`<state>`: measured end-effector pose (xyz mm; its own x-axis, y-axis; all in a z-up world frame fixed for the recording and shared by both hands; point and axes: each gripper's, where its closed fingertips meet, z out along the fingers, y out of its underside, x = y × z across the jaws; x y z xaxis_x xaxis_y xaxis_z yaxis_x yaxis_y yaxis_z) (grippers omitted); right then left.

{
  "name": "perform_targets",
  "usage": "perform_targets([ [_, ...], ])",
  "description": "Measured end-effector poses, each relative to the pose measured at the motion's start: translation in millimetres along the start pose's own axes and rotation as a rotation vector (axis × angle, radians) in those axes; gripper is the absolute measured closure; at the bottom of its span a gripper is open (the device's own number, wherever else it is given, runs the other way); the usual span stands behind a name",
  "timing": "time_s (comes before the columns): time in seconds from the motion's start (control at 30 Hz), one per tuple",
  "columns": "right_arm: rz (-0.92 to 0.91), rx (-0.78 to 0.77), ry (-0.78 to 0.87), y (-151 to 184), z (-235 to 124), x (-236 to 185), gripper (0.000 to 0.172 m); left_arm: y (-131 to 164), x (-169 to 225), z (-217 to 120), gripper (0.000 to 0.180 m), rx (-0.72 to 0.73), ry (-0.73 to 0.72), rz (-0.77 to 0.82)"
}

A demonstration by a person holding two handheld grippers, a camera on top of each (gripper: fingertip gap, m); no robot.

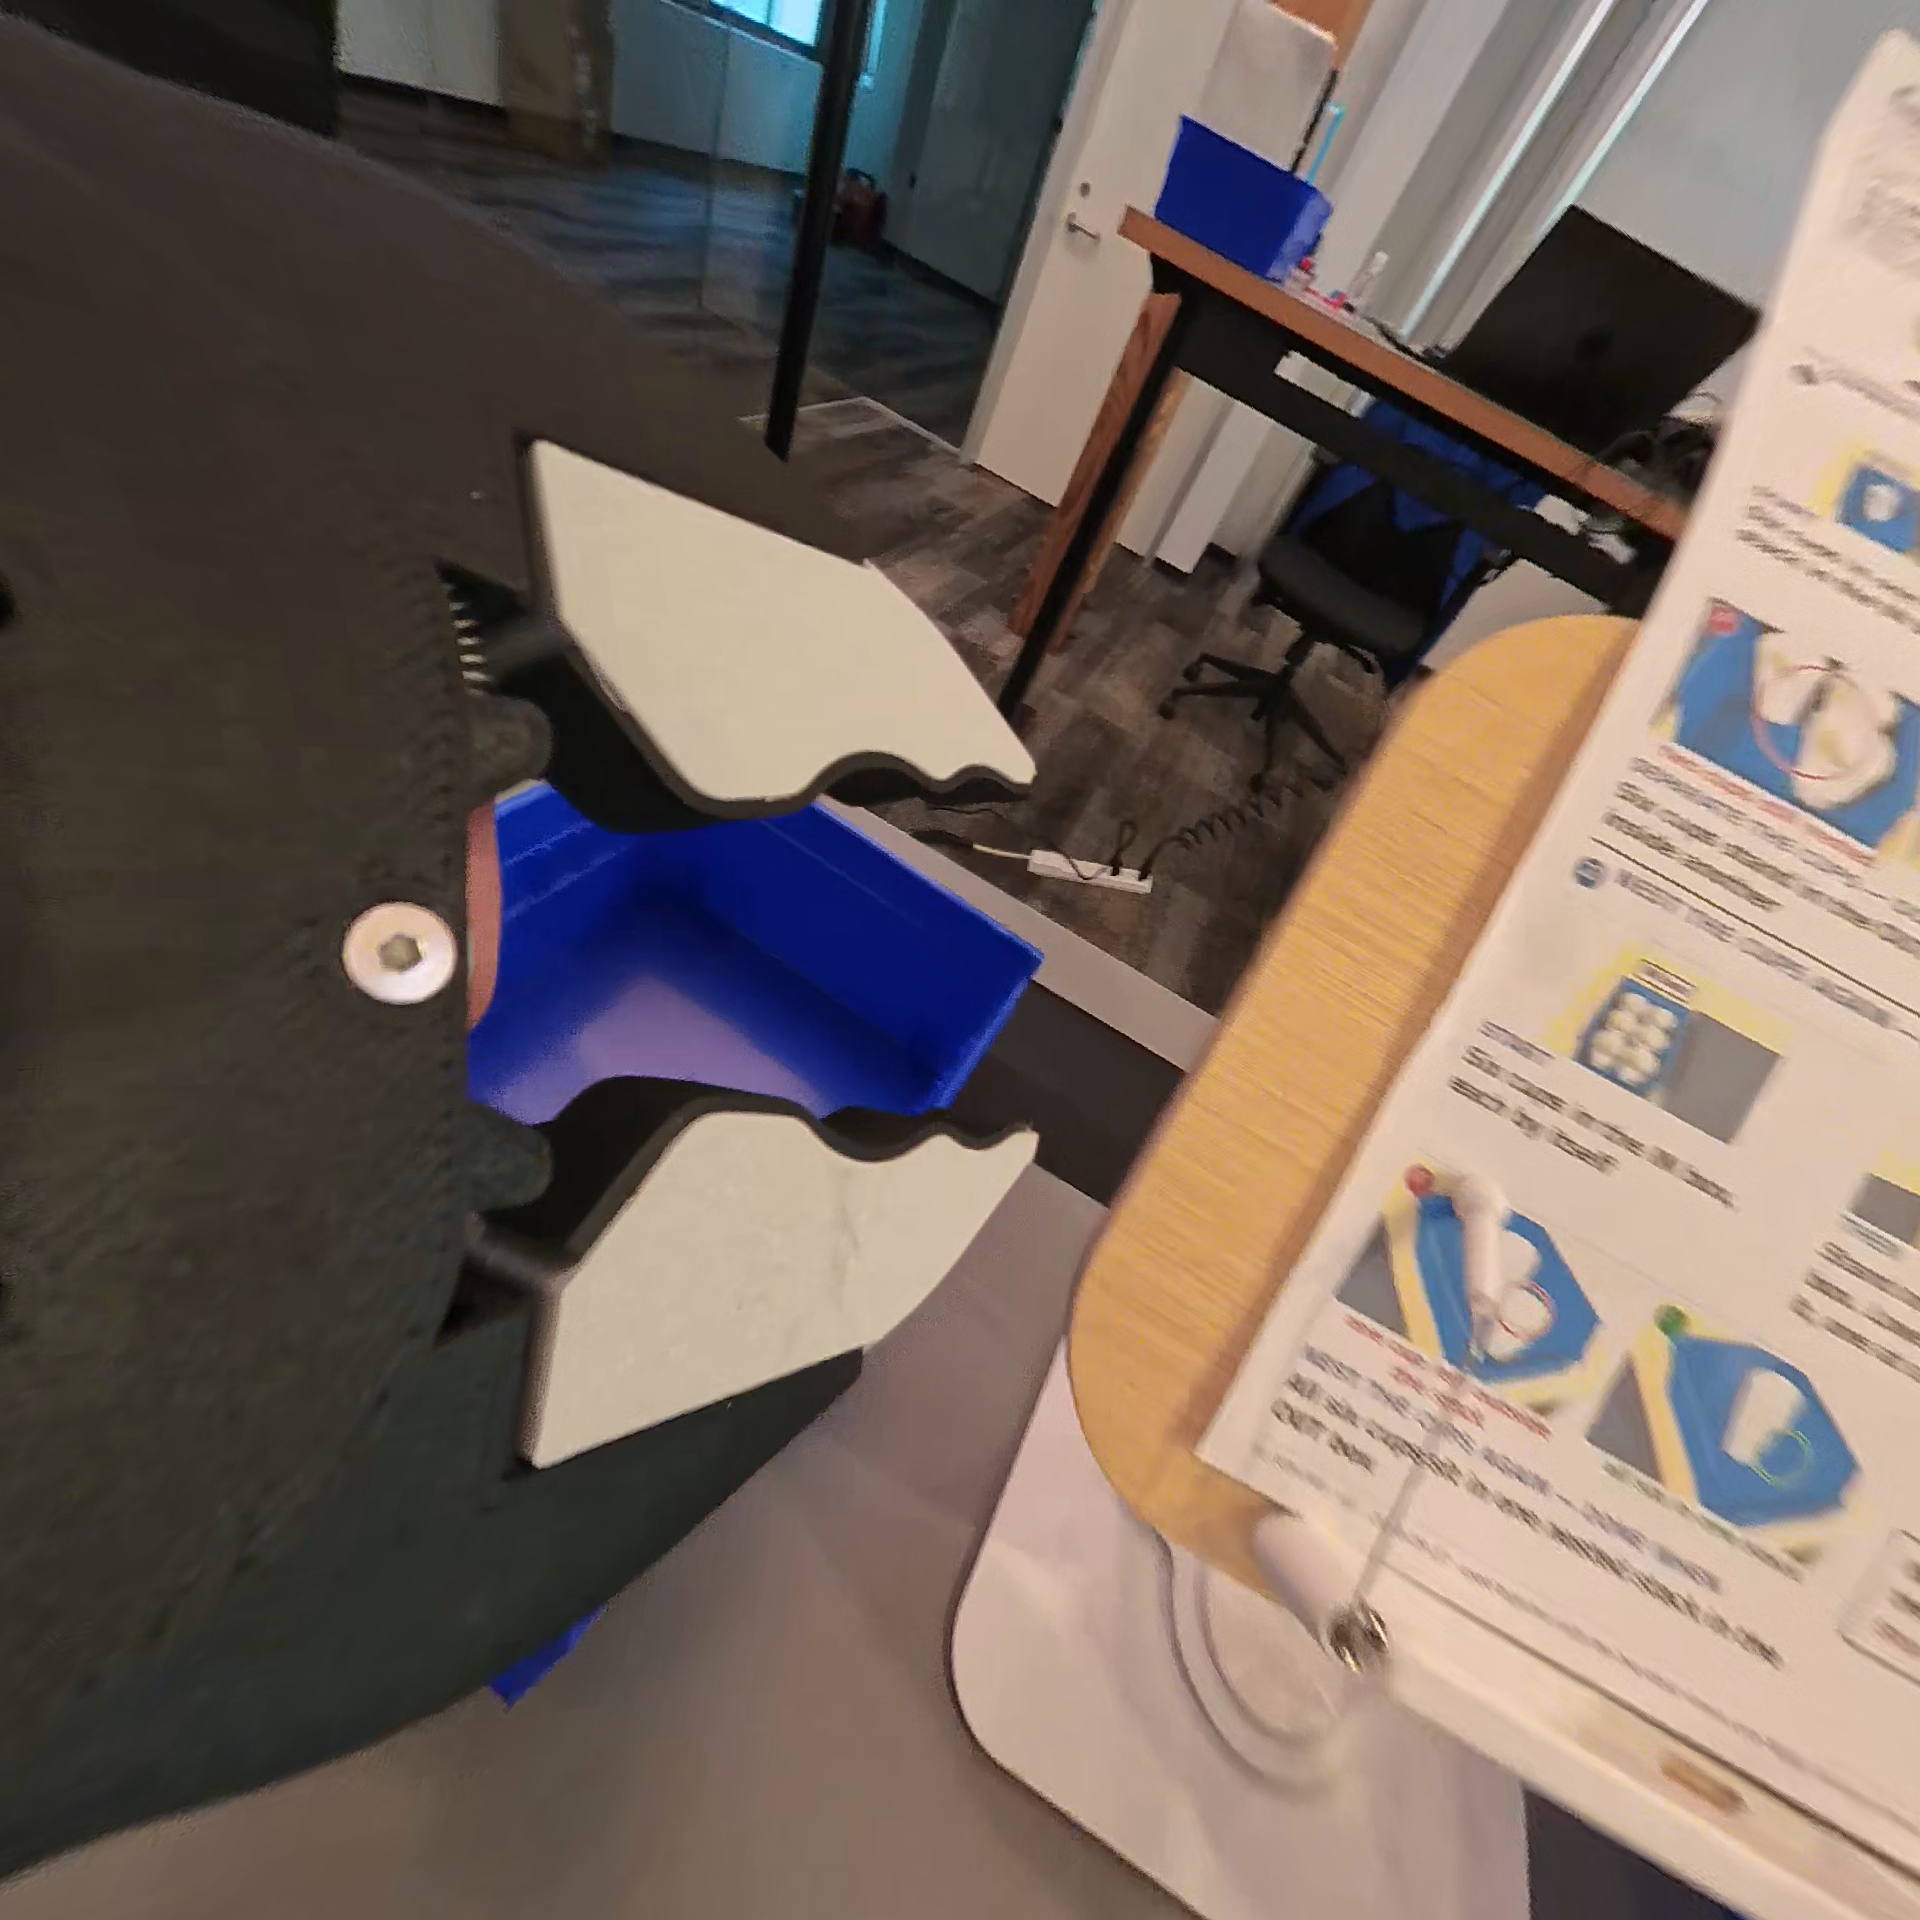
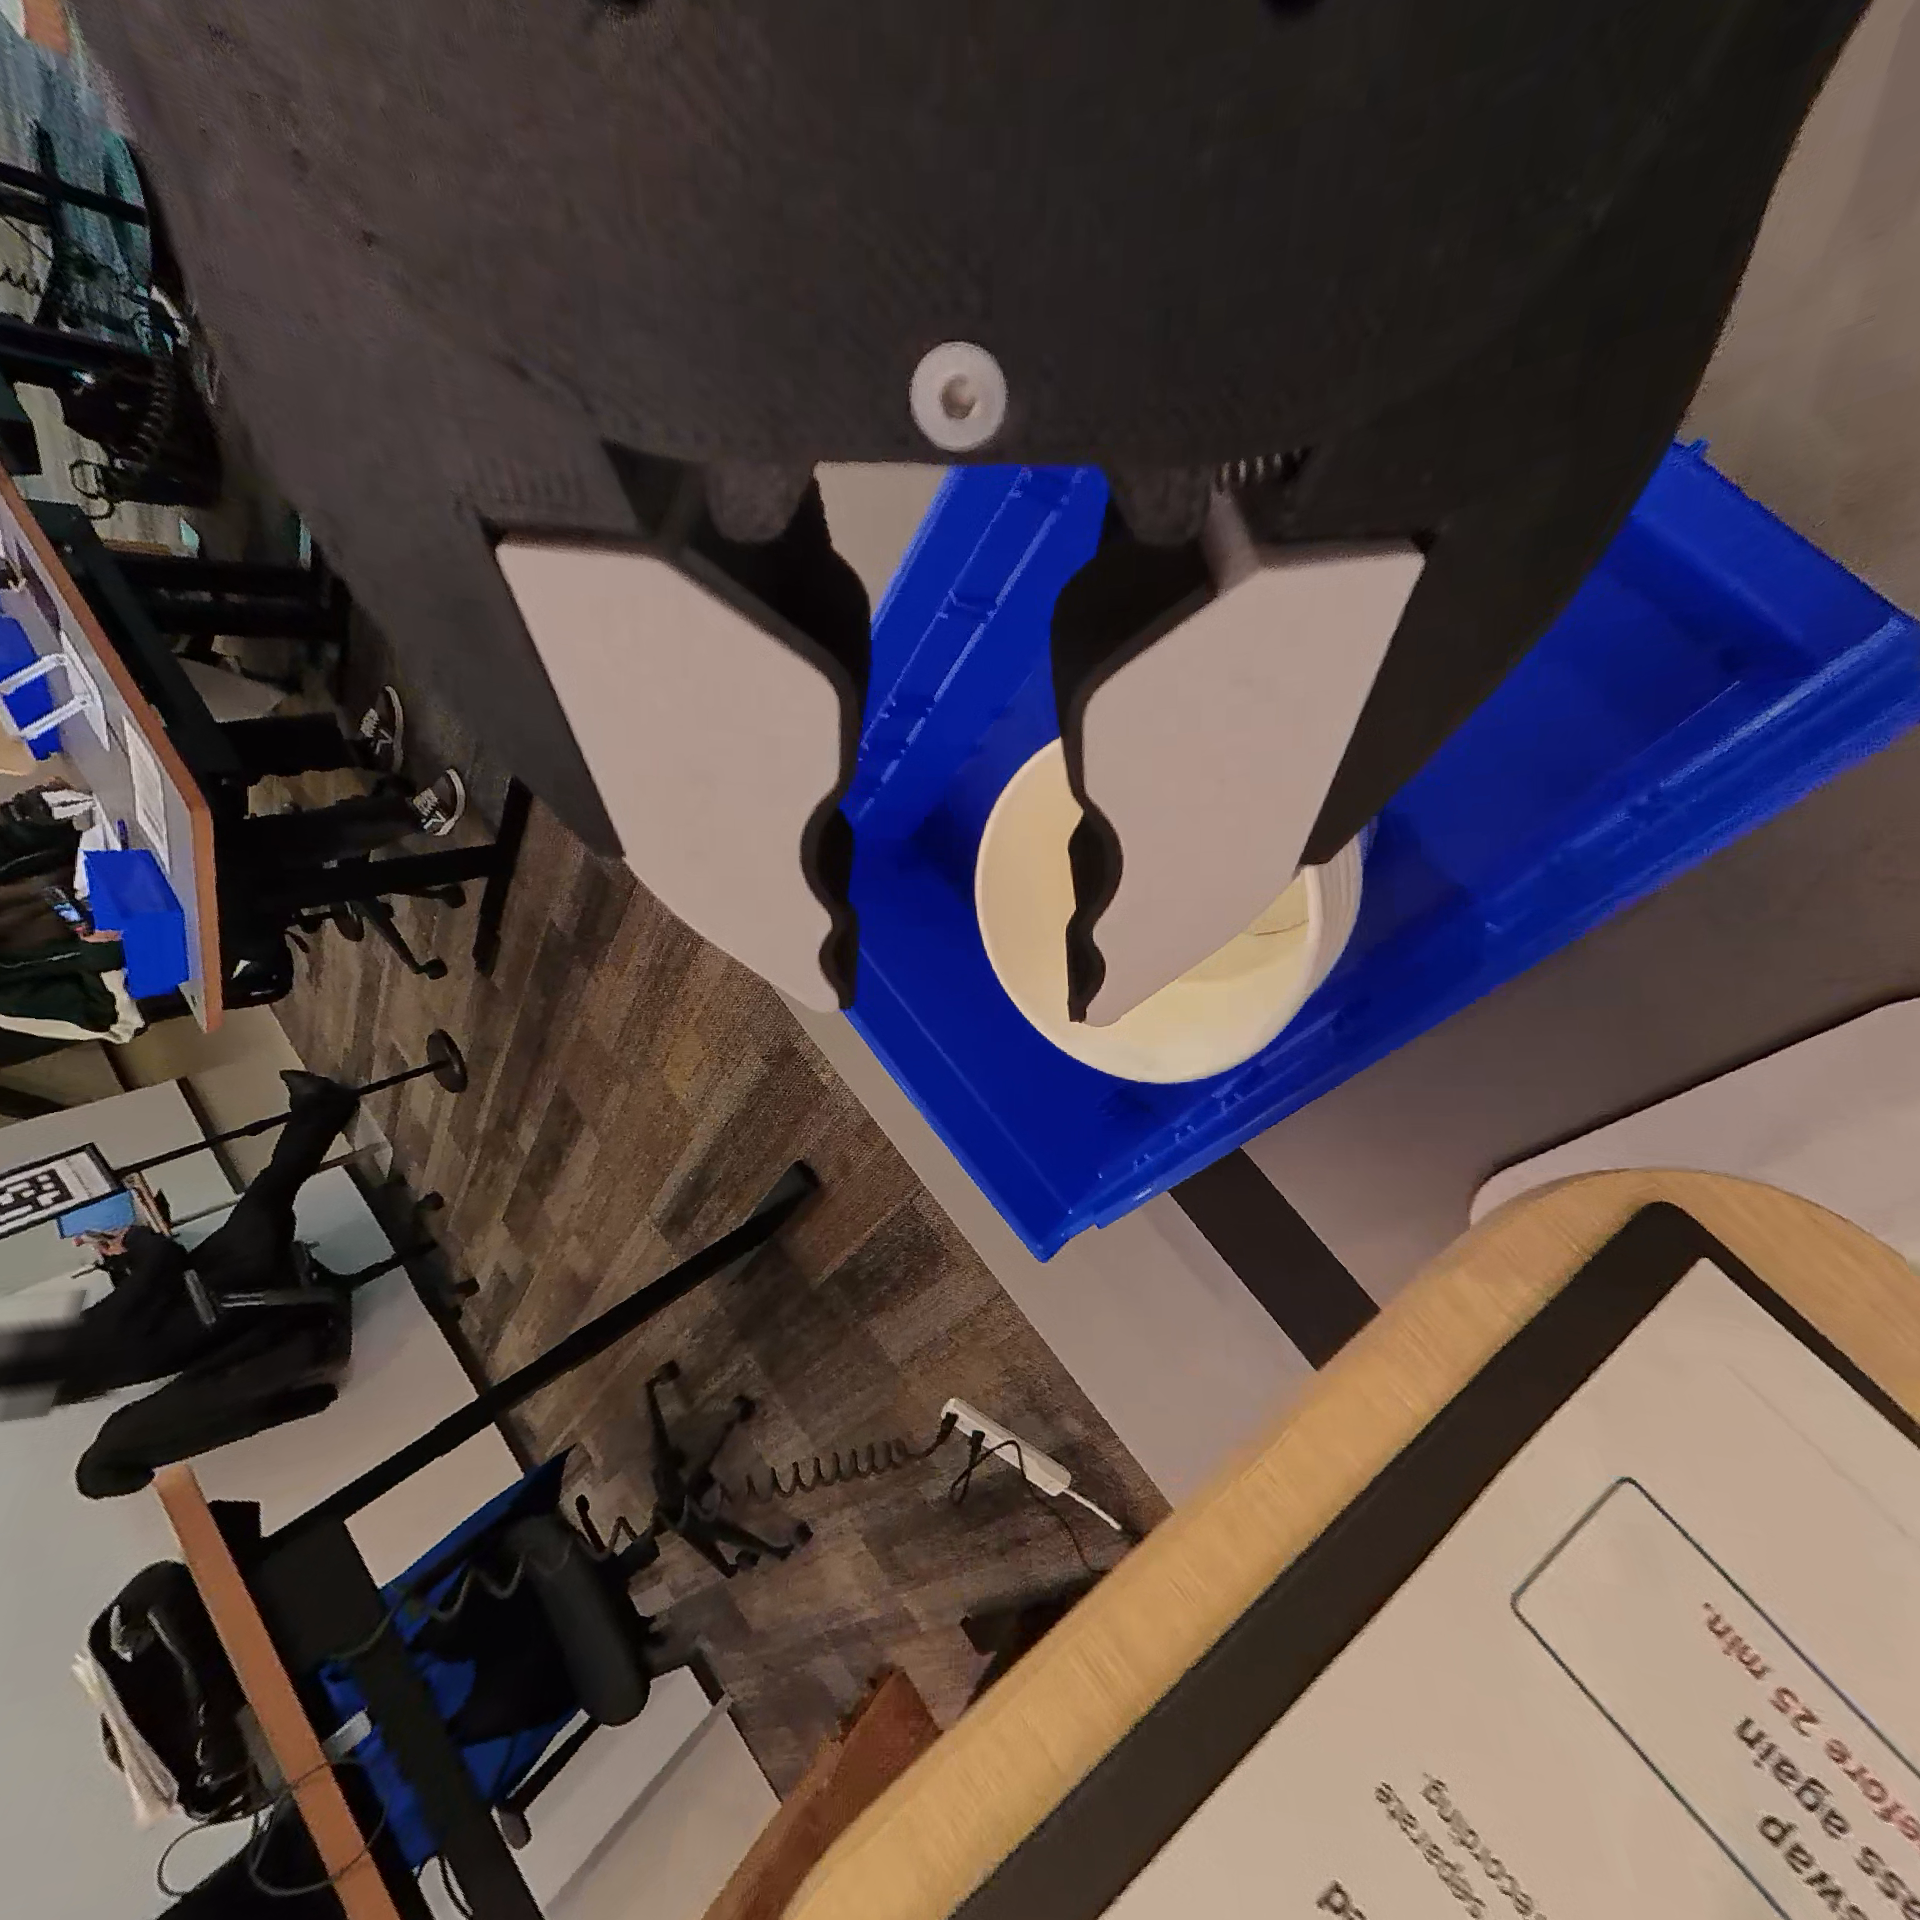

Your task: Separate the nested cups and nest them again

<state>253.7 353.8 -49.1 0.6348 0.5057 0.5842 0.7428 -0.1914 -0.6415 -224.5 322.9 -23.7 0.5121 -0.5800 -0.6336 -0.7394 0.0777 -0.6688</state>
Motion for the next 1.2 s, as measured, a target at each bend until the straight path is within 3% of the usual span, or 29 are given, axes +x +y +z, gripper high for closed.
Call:
perform_targets([
  [0.03,0.010,0.002,0.009,2,-1,4,0.133,7,-4,2,0.124,-0.020,-0.012,-0.011],
  [0.13,0.071,-0.001,0.039,12,-3,20,0.133,43,-26,6,0.123,-0.108,-0.070,-0.076],
  [0.27,0.197,-0.079,0.045,48,5,39,0.131,115,-55,9,0.117,-0.262,-0.132,-0.221],
  [0.37,0.281,-0.182,-0.004,86,24,39,0.124,170,-56,15,0.111,-0.361,-0.091,-0.377],
  [0.5,0.359,-0.252,-0.089,120,51,27,0.121,224,-48,22,0.105,-0.522,-0.075,-0.450],
  [0.63,0.388,-0.317,-0.153,141,69,12,0.123,237,-36,32,0.108,-0.554,-0.021,-0.516],
  [0.8,0.379,-0.378,-0.193,155,80,-1,0.126,268,-26,32,0.111,-0.707,-0.013,-0.503],
  [1.0,0.367,-0.419,-0.147,167,81,6,0.140,280,-25,35,0.152,-0.739,-0.027,-0.531],
  [1.2,0.368,-0.409,-0.114,170,81,13,0.153,283,-23,33,0.159,-0.746,-0.010,-0.552],
])
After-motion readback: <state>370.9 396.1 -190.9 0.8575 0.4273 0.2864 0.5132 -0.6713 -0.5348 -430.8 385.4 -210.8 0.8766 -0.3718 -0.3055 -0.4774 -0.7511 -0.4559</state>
